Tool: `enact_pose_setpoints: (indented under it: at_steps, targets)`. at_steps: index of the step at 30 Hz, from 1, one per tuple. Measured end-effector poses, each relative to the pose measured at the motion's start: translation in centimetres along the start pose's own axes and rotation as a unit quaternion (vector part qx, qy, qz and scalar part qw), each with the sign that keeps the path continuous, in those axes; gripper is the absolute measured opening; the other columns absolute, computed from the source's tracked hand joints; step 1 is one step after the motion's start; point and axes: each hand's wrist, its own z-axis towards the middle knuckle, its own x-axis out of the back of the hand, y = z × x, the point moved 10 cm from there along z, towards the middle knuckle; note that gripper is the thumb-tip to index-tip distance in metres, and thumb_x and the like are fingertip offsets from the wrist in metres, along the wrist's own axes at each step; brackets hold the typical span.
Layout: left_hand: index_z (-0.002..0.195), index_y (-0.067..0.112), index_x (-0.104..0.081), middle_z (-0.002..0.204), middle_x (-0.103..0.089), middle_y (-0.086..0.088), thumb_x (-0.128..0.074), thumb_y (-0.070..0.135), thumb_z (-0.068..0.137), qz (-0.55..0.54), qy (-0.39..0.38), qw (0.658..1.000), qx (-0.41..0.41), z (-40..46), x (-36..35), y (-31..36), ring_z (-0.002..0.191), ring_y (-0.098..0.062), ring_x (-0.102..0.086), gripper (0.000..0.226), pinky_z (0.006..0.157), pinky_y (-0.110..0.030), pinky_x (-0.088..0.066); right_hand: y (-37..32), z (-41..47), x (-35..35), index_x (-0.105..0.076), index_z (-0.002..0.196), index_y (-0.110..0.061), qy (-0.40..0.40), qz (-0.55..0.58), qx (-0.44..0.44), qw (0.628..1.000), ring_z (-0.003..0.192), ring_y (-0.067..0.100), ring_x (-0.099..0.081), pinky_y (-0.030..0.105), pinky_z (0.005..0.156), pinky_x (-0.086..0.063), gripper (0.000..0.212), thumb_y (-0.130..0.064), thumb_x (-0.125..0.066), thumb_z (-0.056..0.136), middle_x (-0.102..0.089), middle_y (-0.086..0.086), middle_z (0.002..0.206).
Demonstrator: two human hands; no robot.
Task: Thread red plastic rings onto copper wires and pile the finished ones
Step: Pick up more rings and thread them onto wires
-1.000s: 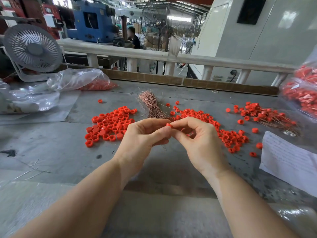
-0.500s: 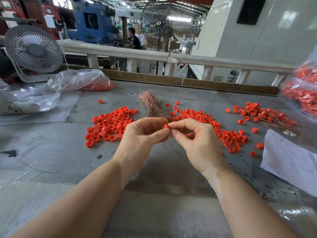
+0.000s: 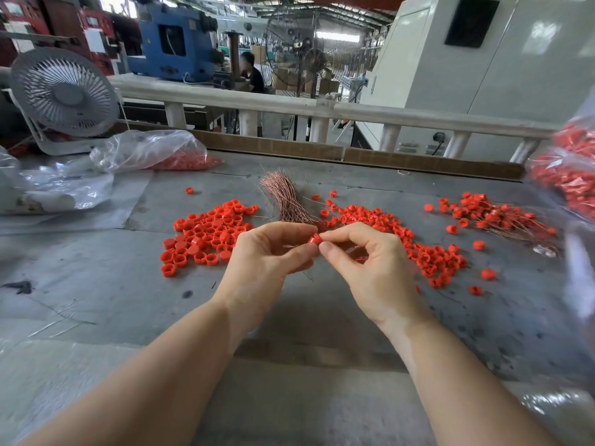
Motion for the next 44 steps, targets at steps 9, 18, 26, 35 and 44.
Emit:
enact_pose_setpoints:
  at_steps: [9, 18, 26, 35, 44]
  targets:
    - [0.078, 0.017, -0.075, 0.082, -0.073, -0.007, -0.069, 0.0, 0.068, -0.054, -0.012, 0.998, 0.022, 0.1, -0.3, -0.6, 0.079, -0.017, -0.069, 0.021, 0.077, -0.024, -0.056, -0.7, -0.1, 0.3, -0.07, 0.076, -0.018, 0.017, -0.022, 0.045, 0.999, 0.068, -0.002, -0.055, 0.007, 0.066, -0.039, 0.016, -0.001, -0.072, 0.076, -0.064, -0.009, 0.072]
    - [0.082, 0.006, -0.071, 0.083, -0.073, -0.013, -0.066, 0.006, 0.059, -0.124, -0.017, 0.991, 0.055, 0.0, -0.6, -0.9, 0.081, -0.019, -0.069, 0.023, 0.081, -0.025, -0.055, -1.2, -0.1, 0.5, -0.071, 0.079, -0.013, 0.024, -0.029, 0.064, 0.997, 0.076, 0.003, -0.058, 0.007, 0.07, -0.038, 0.012, -0.002, -0.071, 0.077, -0.067, -0.003, 0.078]
    - [0.075, 0.009, -0.07, 0.073, -0.071, -0.008, -0.067, 0.003, 0.056, -0.143, -0.005, 0.986, 0.08, -0.1, -0.4, -1.3, 0.068, -0.015, -0.069, 0.02, 0.063, -0.022, -0.057, -1.2, -0.1, 0.2, -0.069, 0.077, -0.016, 0.02, -0.022, 0.07, 0.997, 0.074, 0.002, -0.057, 0.007, 0.069, -0.039, 0.01, -0.007, -0.067, 0.077, -0.065, -0.005, 0.077]
    - [0.084, 0.007, -0.069, 0.079, -0.072, -0.01, -0.067, 0.002, 0.056, -0.146, -0.006, 0.987, 0.06, 0.2, -0.2, -1.3, 0.077, -0.019, -0.068, 0.028, 0.077, -0.024, -0.057, -1.3, -0.1, 0.3, -0.069, 0.078, -0.015, 0.018, -0.017, 0.076, 0.997, 0.075, 0.003, -0.057, 0.007, 0.069, -0.039, 0.012, -0.004, -0.067, 0.077, -0.065, -0.004, 0.078]
    - [0.088, 0.013, -0.07, 0.085, -0.073, -0.009, -0.072, 0.007, 0.056, -0.093, -0.006, 0.996, 0.002, 0.4, 0.2, -0.4, 0.081, -0.017, -0.068, 0.032, 0.082, -0.026, -0.055, -1.6, -0.1, 0.3, -0.069, 0.076, -0.011, 0.019, -0.012, 0.073, 0.997, 0.074, 0.006, -0.057, 0.01, 0.068, -0.04, 0.007, -0.005, -0.066, 0.077, -0.065, -0.001, 0.077]
